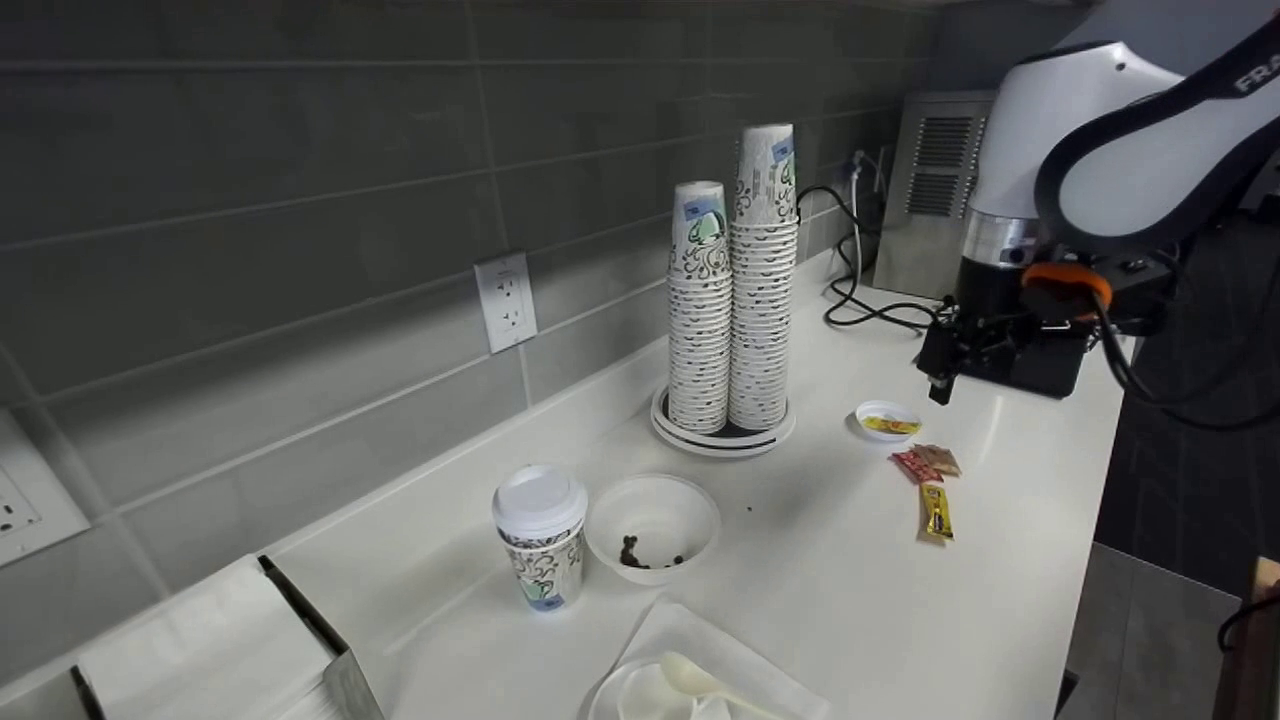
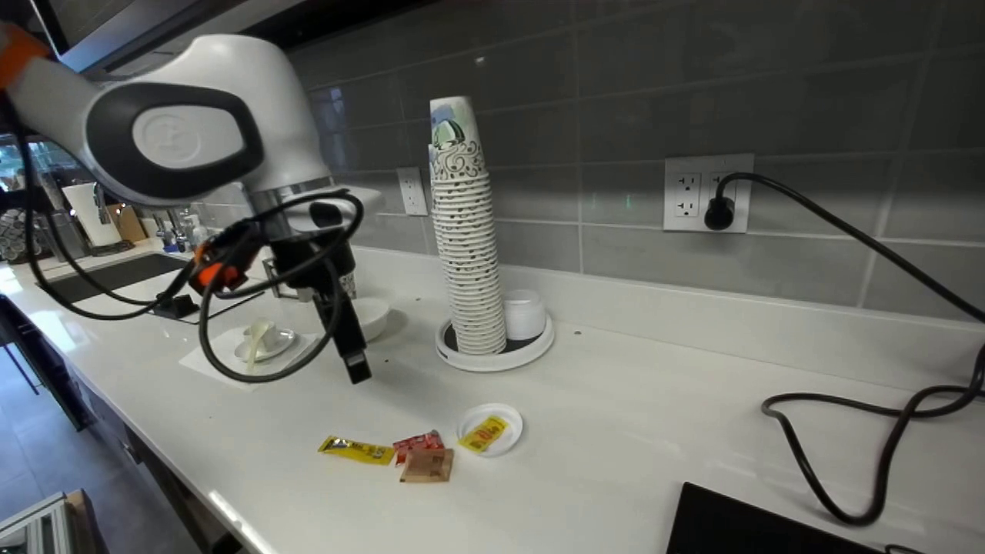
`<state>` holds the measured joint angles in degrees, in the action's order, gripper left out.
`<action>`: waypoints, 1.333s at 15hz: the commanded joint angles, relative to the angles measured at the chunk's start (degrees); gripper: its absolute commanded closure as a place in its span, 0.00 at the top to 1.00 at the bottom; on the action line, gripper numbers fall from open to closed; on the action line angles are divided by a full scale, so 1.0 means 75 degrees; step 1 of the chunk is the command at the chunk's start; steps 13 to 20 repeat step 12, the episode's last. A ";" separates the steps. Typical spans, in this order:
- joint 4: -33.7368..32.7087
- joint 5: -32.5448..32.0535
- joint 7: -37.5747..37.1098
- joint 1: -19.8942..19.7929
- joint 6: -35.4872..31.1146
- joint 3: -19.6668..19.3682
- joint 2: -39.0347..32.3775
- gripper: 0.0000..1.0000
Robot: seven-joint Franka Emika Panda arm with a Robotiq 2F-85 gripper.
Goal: Pick up the yellow sauce package and place it on the white lid
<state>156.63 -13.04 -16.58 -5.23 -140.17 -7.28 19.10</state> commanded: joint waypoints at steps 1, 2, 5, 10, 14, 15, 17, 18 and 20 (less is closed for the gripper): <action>0.0102 0.0029 0.1451 -0.0038 0.1322 0.0320 0.1574 1.00; 0.0139 -0.0046 0.1788 -0.0033 0.1549 0.0367 0.1928 1.00; 0.0538 -0.0307 0.2829 -0.0093 0.1712 0.0310 0.3199 1.00; 0.0041 -0.0060 0.3885 0.0003 0.1716 0.0017 0.3294 1.00; 0.0054 -0.0064 0.4201 0.0011 0.1754 -0.0143 0.3518 1.00; 0.0054 -0.0064 0.4201 0.0011 0.1754 -0.0143 0.3518 1.00; 0.0054 -0.0064 0.4201 0.0011 0.1754 -0.0143 0.3518 1.00; 0.0054 -0.0064 0.4201 0.0011 0.1754 -0.0143 0.3518 1.00; 0.0054 -0.0064 0.4201 0.0011 0.1754 -0.0143 0.3518 1.00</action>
